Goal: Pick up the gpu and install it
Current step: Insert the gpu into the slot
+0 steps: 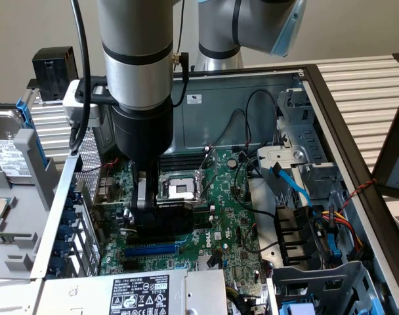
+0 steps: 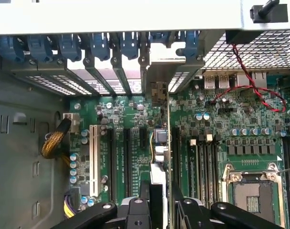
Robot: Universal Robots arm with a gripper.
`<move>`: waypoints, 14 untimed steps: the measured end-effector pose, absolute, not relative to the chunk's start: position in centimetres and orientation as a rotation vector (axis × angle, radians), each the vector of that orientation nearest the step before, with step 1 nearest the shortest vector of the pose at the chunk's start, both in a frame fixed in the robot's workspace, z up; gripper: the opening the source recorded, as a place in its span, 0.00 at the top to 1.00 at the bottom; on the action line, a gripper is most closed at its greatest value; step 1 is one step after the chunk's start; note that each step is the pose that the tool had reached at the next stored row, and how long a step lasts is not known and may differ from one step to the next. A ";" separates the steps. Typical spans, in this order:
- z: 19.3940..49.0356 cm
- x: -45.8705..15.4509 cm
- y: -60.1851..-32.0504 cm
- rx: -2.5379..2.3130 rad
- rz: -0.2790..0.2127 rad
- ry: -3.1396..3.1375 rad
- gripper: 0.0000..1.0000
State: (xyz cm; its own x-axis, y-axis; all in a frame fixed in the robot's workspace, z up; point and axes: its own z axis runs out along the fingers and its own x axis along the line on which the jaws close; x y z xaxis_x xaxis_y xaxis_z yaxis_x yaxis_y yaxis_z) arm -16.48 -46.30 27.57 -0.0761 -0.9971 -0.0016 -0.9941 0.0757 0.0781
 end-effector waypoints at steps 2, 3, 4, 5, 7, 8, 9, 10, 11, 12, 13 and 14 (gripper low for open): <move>27.4 -16.5 -46.3 2.098 -0.092 -2.265 0.73; 27.4 -16.5 -46.3 2.098 -0.092 -2.264 0.73; 27.4 -16.5 -46.3 2.098 -0.092 -2.264 0.73; 27.3 -16.5 -46.3 2.098 -0.092 -2.264 0.73; 27.3 -16.5 -46.3 2.099 -0.092 -2.265 0.73; 27.3 -16.5 -46.3 2.099 -0.092 -2.264 0.73; 27.3 -16.5 -46.2 2.099 -0.093 -2.265 0.73; 27.3 -16.6 -46.2 2.099 -0.092 -2.265 0.73; 27.2 -16.7 -46.2 2.099 -0.093 -2.265 0.73; 27.2 -16.7 -46.2 2.099 -0.092 -2.265 0.73; 27.2 -16.7 -46.2 2.098 -0.092 -2.265 0.73; 27.2 -16.7 -46.2 2.098 -0.092 -2.264 0.73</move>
State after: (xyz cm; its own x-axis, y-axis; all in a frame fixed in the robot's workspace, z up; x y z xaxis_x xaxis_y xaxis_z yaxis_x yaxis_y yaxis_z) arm -16.74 -46.22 27.20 -0.0760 -0.9971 -0.0017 -0.9939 0.0757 0.0798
